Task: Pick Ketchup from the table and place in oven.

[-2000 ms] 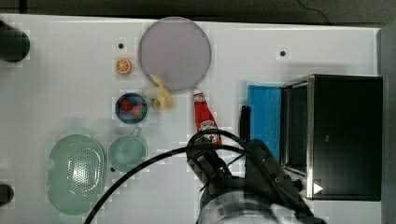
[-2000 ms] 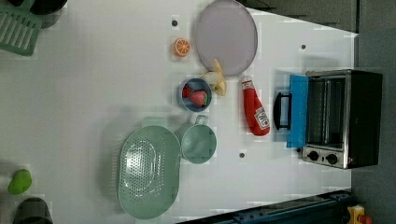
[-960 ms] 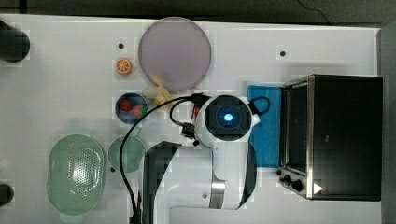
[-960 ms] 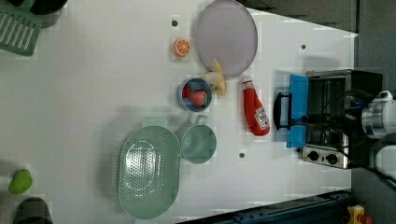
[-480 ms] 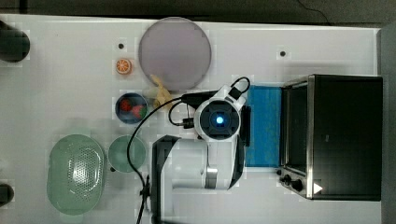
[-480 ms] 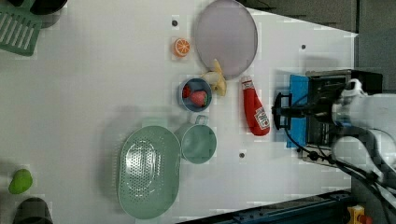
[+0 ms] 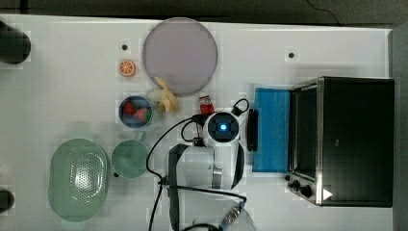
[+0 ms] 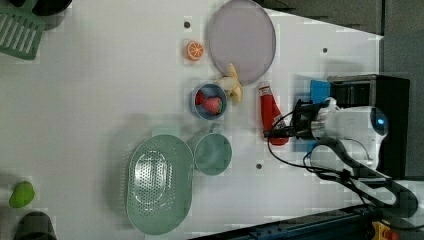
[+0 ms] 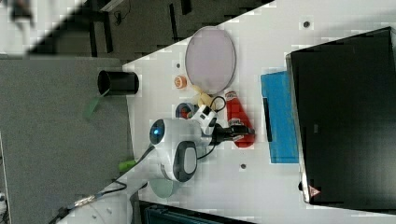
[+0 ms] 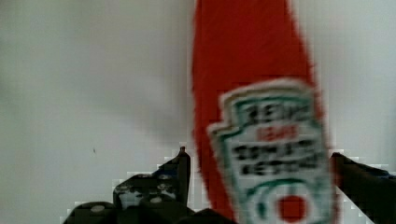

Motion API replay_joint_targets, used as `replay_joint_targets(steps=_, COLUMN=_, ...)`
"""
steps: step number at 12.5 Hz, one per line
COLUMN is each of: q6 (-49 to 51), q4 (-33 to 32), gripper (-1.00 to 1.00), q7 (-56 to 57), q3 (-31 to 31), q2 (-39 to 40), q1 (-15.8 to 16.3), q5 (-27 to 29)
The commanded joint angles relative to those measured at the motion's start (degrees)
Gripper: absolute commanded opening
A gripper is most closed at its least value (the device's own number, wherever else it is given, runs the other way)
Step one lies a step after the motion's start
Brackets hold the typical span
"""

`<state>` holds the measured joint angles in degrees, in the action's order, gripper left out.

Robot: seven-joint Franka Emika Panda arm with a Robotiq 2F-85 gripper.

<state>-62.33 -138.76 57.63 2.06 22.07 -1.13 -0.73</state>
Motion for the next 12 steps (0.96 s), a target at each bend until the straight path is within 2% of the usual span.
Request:
replay_joint_targets(steps=1, q6=-2.9, q4=1.6, gripper=1.00, q7=2.9, q3=-0.7, q2=-1.8, q1=-0.2, q5=0.3)
replay_joint_targets(steps=3, q6=-4.4, q4=1.6, gripper=1.00, q7=2.8, q3=-0.7, q2=-1.2, q1=-0.4, q5=0.3)
replay_joint_targets(steps=4, q6=-4.4, q4=1.3, gripper=0.91, q7=2.8, q3=-0.6, q2=-1.2, q1=-0.5, q5=0.3)
replay_joint_targets(steps=7, q6=-4.4, q4=1.1, gripper=0.21, q7=2.8, q3=-0.7, q2=-1.4, q1=-0.6, q5=0.3)
replay_joint_targets(steps=10, q6=-4.4, q4=1.0, gripper=0.21, q7=2.0, q3=-0.7, q2=-3.8, q1=-0.6, q5=0.3)
replay_joint_targets(steps=12, q6=-3.2, q4=0.4, gripper=0.21, q7=0.8, q3=-0.7, q2=-8.7, q1=-0.5, q5=0.2)
